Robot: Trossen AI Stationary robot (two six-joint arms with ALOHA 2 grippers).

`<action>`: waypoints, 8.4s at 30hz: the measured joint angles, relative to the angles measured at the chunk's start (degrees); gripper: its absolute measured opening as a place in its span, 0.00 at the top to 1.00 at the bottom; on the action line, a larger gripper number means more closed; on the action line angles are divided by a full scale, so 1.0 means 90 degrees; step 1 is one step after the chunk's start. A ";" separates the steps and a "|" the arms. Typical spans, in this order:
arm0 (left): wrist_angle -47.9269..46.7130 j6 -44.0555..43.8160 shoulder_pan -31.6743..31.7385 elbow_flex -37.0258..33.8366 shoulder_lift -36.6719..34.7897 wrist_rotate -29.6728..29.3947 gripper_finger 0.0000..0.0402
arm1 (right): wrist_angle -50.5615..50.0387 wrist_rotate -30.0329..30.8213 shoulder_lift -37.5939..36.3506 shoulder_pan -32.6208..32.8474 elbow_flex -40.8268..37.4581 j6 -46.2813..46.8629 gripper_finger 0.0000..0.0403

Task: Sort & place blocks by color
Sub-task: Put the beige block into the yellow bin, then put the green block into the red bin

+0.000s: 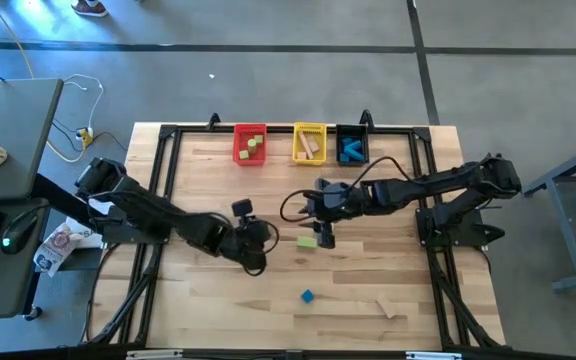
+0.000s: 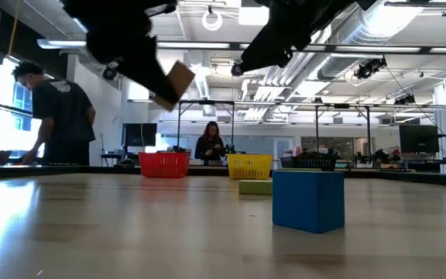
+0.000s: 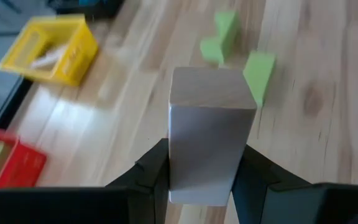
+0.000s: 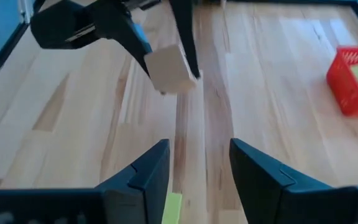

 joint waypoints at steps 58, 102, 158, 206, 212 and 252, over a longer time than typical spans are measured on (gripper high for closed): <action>0.2791 0.0960 0.1668 0.0005 0.0005 0.0275 0.46 | 0.0850 0.0485 0.0000 -0.0954 0.0002 -0.0239 0.75; 0.1268 0.0963 0.2053 0.0005 0.0002 0.0394 0.41 | 0.1525 -0.0989 0.1768 -0.4532 0.0002 0.1978 0.75; 0.0114 0.0149 0.1944 0.0000 0.0000 0.1504 0.41 | -0.1949 -0.0503 0.0425 -0.0839 0.0002 0.1729 0.50; 0.0114 0.0968 0.1922 0.0000 0.0000 0.1723 0.41 | -0.2187 0.0913 0.2076 0.0108 0.0012 0.1615 0.91; 0.0136 0.1659 0.1915 0.0000 0.0000 0.1725 0.41 | -0.2061 0.0900 0.1873 0.0121 -0.0010 0.1661 0.92; 0.1917 0.2341 0.1120 0.0000 0.0002 0.2368 0.41 | -0.0481 0.1165 0.1460 0.0731 0.0712 -0.0229 0.92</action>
